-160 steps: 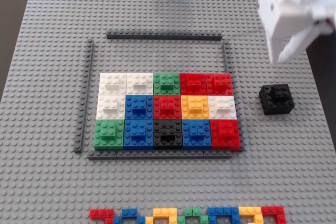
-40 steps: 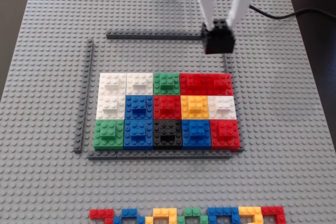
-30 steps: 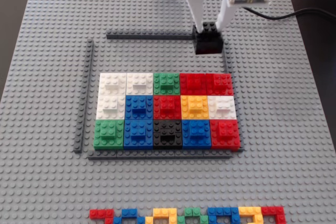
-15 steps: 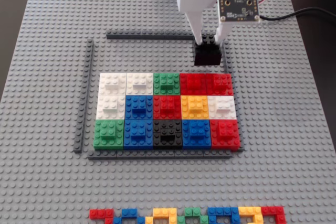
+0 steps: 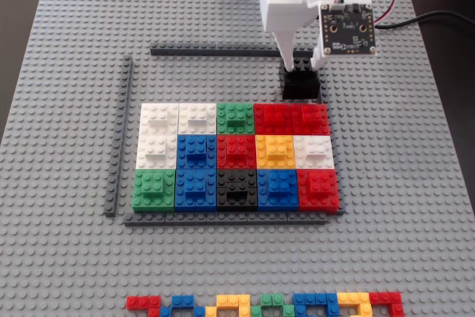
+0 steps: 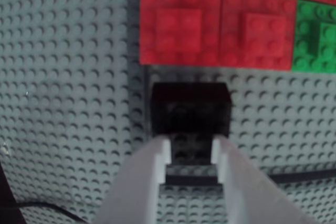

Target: Grab the cube and place it into the grid

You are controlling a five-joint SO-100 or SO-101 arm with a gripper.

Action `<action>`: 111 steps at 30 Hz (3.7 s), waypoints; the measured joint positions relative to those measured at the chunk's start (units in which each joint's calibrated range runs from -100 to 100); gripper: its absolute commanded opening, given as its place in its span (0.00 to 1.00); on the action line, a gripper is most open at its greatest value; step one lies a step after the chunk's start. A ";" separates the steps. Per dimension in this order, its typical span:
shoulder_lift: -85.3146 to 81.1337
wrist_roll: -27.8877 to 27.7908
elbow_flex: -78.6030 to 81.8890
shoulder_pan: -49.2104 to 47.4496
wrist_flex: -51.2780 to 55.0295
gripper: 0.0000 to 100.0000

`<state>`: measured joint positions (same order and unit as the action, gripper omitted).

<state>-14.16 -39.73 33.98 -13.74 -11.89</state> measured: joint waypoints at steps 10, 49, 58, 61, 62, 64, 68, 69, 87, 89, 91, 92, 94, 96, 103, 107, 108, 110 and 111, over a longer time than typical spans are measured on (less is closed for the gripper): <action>2.97 0.00 0.00 -0.29 -1.07 0.04; 6.36 0.20 -2.38 -0.36 -2.44 0.04; 6.36 0.20 -2.38 -0.36 -2.44 0.12; 6.36 0.34 -2.38 -0.36 -2.64 0.14; 6.36 0.44 -2.38 -0.29 -2.74 0.14; 6.36 0.59 -2.38 -0.15 -2.78 0.14; 6.36 0.59 -2.38 -0.07 -2.78 0.16; 6.36 0.59 -2.38 -0.07 -2.78 0.16; 6.11 1.12 -2.38 -0.07 -2.54 0.22; 5.09 1.12 -2.38 0.00 -2.10 0.23; 3.90 1.12 -2.38 0.44 -1.51 0.23; 3.31 1.12 -2.38 0.66 -1.17 0.23; 2.12 1.12 -2.82 1.02 -0.39 0.23; 0.76 0.98 -3.53 1.31 0.20 0.21; -10.35 -0.49 -3.53 1.31 1.76 0.00; -19.85 -1.56 -0.71 1.53 2.30 0.00; -22.05 -1.76 -0.18 1.82 2.54 0.00; -26.29 -2.00 0.71 2.55 3.27 0.00; -28.33 -2.30 1.06 2.77 3.47 0.00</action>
<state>-42.49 -42.03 35.04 -10.97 -8.42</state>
